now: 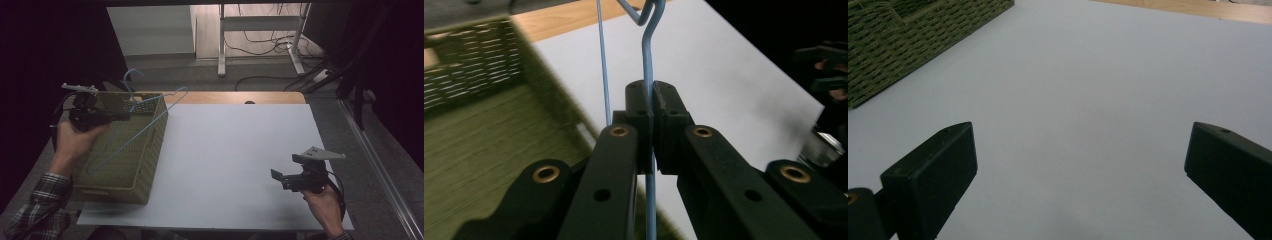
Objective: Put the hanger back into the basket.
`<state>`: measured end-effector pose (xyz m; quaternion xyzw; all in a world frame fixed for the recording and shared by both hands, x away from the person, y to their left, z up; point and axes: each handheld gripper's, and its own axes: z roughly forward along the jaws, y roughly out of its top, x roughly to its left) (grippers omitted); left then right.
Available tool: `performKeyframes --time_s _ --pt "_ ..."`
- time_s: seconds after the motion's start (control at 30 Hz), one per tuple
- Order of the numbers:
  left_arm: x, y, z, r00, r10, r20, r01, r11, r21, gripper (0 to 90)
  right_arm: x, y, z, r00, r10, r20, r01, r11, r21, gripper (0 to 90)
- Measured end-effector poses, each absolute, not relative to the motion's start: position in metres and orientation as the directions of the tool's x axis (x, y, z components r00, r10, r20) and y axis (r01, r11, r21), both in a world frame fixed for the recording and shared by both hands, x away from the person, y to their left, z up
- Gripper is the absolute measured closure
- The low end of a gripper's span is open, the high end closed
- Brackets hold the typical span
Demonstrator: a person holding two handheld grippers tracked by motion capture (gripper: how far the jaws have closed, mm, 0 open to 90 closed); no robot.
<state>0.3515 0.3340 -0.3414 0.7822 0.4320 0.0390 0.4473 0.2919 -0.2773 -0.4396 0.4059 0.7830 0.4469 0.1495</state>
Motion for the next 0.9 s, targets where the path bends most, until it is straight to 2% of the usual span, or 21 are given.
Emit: performKeyframes --time_s 0.37,0.67,0.9 --pt "0.347 0.385 -0.356 0.570 0.757 -0.320 0.654 -0.183 0.734 87.5 0.293 -0.279 -0.443 -0.616 0.777 0.126 0.509 0.271 0.817 0.1" --pt "0.344 0.411 -0.373 0.543 0.773 -0.328 0.670 -0.163 0.724 87.6 0.293 -0.280 -0.443 -0.611 0.783 0.120 0.504 0.267 0.821 0.1" --pt "0.346 0.425 -0.400 0.518 0.779 -0.354 0.687 -0.132 0.715 87.5 0.293 -0.279 -0.445 -0.612 0.782 0.118 0.507 0.274 0.817 0.1"
